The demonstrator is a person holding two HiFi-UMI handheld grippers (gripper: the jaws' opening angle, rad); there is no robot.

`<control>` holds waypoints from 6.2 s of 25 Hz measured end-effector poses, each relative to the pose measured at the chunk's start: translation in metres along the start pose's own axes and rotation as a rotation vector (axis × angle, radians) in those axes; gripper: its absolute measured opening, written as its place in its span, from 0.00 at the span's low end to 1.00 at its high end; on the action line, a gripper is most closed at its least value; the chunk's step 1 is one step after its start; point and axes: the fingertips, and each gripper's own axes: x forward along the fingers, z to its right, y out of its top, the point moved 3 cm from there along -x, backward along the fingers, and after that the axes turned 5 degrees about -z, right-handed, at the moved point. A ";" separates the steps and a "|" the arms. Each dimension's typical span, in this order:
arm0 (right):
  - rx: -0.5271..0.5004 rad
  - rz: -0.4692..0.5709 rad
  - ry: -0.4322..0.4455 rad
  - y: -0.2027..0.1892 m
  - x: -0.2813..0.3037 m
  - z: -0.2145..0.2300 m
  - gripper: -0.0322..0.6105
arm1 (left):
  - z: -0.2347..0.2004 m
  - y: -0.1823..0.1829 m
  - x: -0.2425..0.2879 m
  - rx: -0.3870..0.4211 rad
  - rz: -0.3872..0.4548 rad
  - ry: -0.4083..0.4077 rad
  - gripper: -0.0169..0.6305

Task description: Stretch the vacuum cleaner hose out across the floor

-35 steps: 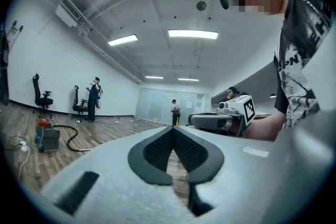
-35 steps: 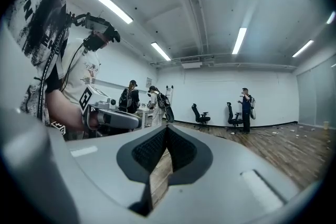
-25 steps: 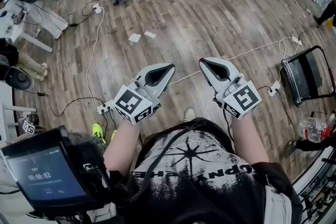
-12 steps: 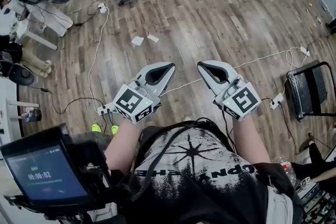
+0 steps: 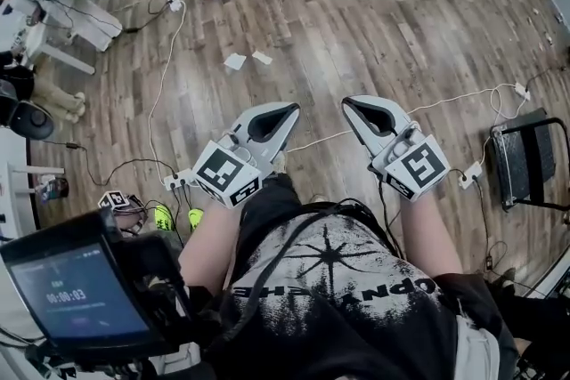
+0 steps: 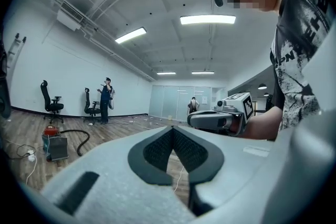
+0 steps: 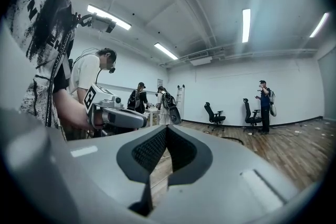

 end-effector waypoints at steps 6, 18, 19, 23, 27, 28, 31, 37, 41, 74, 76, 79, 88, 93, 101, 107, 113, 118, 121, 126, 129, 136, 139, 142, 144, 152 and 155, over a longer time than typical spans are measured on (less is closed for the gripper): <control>-0.002 -0.016 -0.065 0.002 0.043 0.045 0.06 | -0.060 0.008 0.031 0.021 0.002 -0.057 0.03; -0.024 -0.019 -0.164 0.037 0.175 0.127 0.06 | -0.216 0.038 0.068 0.053 -0.003 -0.184 0.03; -0.025 -0.025 -0.169 0.037 0.184 0.132 0.06 | -0.227 0.038 0.070 0.053 -0.004 -0.191 0.03; -0.021 -0.026 -0.189 0.032 0.207 0.139 0.06 | -0.251 0.033 0.073 0.054 -0.002 -0.217 0.03; -0.017 -0.041 -0.186 0.028 0.234 0.149 0.06 | -0.277 0.034 0.078 0.045 0.000 -0.236 0.03; -0.016 -0.050 -0.183 0.027 0.240 0.152 0.06 | -0.283 0.034 0.079 0.037 0.000 -0.239 0.03; -0.014 -0.064 -0.184 0.027 0.250 0.163 0.06 | -0.300 0.033 0.084 0.019 -0.009 -0.240 0.03; 0.004 -0.049 -0.186 0.029 0.253 0.215 0.06 | -0.328 0.036 0.122 0.001 -0.020 -0.215 0.03; -0.007 -0.042 -0.162 0.028 0.262 0.262 0.06 | -0.348 0.044 0.163 -0.002 -0.013 -0.190 0.03; -0.011 0.021 -0.055 0.020 0.250 0.589 0.06 | -0.438 0.123 0.464 0.034 -0.020 -0.088 0.03; -0.006 0.019 -0.066 0.017 0.258 0.599 0.06 | -0.449 0.121 0.471 0.037 -0.025 -0.101 0.03; -0.008 0.033 -0.133 0.017 0.273 0.624 0.06 | -0.473 0.121 0.484 0.039 -0.027 -0.115 0.03; -0.035 0.057 -0.258 0.053 0.353 0.716 0.06 | -0.586 0.148 0.530 0.050 -0.010 -0.216 0.03; -0.038 0.050 -0.304 0.065 0.407 0.753 0.06 | -0.657 0.162 0.548 0.071 -0.008 -0.257 0.03; -0.037 -0.019 -0.328 0.047 0.452 0.786 0.06 | -0.730 0.159 0.575 0.076 -0.008 -0.286 0.03; -0.052 -0.047 -0.323 0.048 0.458 0.814 0.06 | -0.744 0.158 0.596 0.035 -0.014 -0.299 0.03; -0.059 -0.028 -0.240 0.051 0.481 0.880 0.06 | -0.776 0.163 0.640 0.020 -0.033 -0.235 0.03; -0.080 -0.023 -0.150 0.050 0.506 0.957 0.06 | -0.813 0.176 0.700 0.021 -0.037 -0.189 0.03; -0.100 -0.014 -0.097 0.052 0.513 1.007 0.06 | -0.833 0.186 0.747 -0.012 -0.028 -0.140 0.03; -0.102 0.001 -0.019 0.050 0.505 1.078 0.06 | -0.852 0.205 0.811 -0.045 -0.015 -0.065 0.03; -0.099 0.009 0.010 0.045 0.505 1.111 0.06 | -0.863 0.207 0.839 -0.048 -0.034 -0.030 0.03; -0.069 -0.038 0.053 0.023 0.523 1.157 0.06 | -0.895 0.198 0.872 -0.113 -0.035 0.026 0.03; -0.074 -0.069 0.049 0.019 0.544 1.163 0.06 | -0.919 0.193 0.870 -0.140 -0.020 0.021 0.03; -0.062 -0.080 0.018 0.019 0.566 1.165 0.06 | -0.939 0.186 0.868 -0.141 -0.027 -0.014 0.03; -0.052 -0.101 -0.012 0.017 0.578 1.165 0.06 | -0.951 0.180 0.868 -0.142 -0.038 -0.052 0.03; -0.053 -0.220 -0.047 -0.050 0.636 1.154 0.06 | -1.017 0.126 0.867 -0.169 -0.025 -0.135 0.03; -0.112 -0.333 -0.065 -0.122 0.650 1.164 0.06 | -1.037 0.076 0.885 -0.183 -0.024 -0.138 0.03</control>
